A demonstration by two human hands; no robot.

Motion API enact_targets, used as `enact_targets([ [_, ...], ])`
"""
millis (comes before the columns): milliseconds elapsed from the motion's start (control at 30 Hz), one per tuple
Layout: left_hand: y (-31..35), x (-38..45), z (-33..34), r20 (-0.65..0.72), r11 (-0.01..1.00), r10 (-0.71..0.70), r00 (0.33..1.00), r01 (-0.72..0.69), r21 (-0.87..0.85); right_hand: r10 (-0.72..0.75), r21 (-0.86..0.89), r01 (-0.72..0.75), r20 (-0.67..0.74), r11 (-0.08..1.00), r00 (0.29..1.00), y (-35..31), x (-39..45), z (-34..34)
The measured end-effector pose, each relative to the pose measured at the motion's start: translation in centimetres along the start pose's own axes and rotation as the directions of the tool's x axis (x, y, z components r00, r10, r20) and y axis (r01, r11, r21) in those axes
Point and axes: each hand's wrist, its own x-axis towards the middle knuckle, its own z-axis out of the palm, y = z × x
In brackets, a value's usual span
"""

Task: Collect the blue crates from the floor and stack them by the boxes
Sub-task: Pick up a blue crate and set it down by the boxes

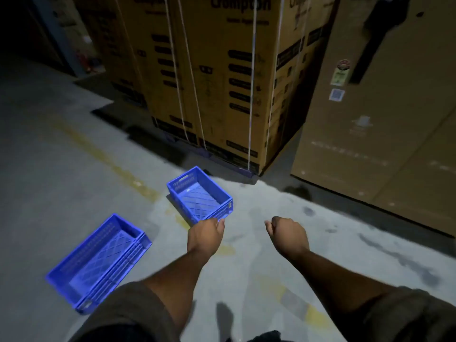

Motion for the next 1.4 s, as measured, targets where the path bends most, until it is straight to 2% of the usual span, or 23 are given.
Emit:
enact_targets([
  [333,-9.5,4.3,-0.9,0.004,0.979,-0.193,0.981,0.193,-0.070,-0.181,0.045,0.177,0.089,0.983,0.979,-9.7,5.4,4.1],
  [500,-12.2,8.2,-0.4,-0.037,0.949,-0.252,0.967,0.239,-0.203,-0.250,0.084,0.242,0.111,0.967,0.962,-13.3,9.9,6.6],
  [600,-14.1,11.6,0.3,-0.006,0.930,-0.251,0.968,0.240,-0.277,-0.265,0.121,0.252,0.104,0.960,0.959,-14.9,13.6,8.2],
  [800,-18.4,18.4,0.4,0.187,0.955,-0.207,0.960,0.240,-0.176,-0.245,0.114,0.224,0.226,0.968,0.943,-17.6,21.7,10.6],
  [967,-20.3,24.7,-0.5,0.196,0.932,-0.265,0.944,0.303,-0.201,-0.262,0.131,0.231,0.331,0.964,0.907,-19.2,28.1,12.0],
  [1067,-21.0,27.9,-0.8,0.191,0.930,-0.253,0.948,0.293,-0.222,-0.225,0.159,0.176,0.376,0.971,0.899,-20.4,31.0,12.5],
  [1233,-23.2,33.5,-0.3,0.274,0.892,-0.295,0.916,0.366,-0.265,-0.182,0.170,0.114,0.464,0.979,0.867,-21.9,35.1,13.5],
  [1400,-25.0,40.3,0.4,0.296,0.911,-0.243,0.924,0.322,-0.257,-0.101,0.148,0.031,0.494,0.989,0.864,-23.8,39.6,14.9],
])
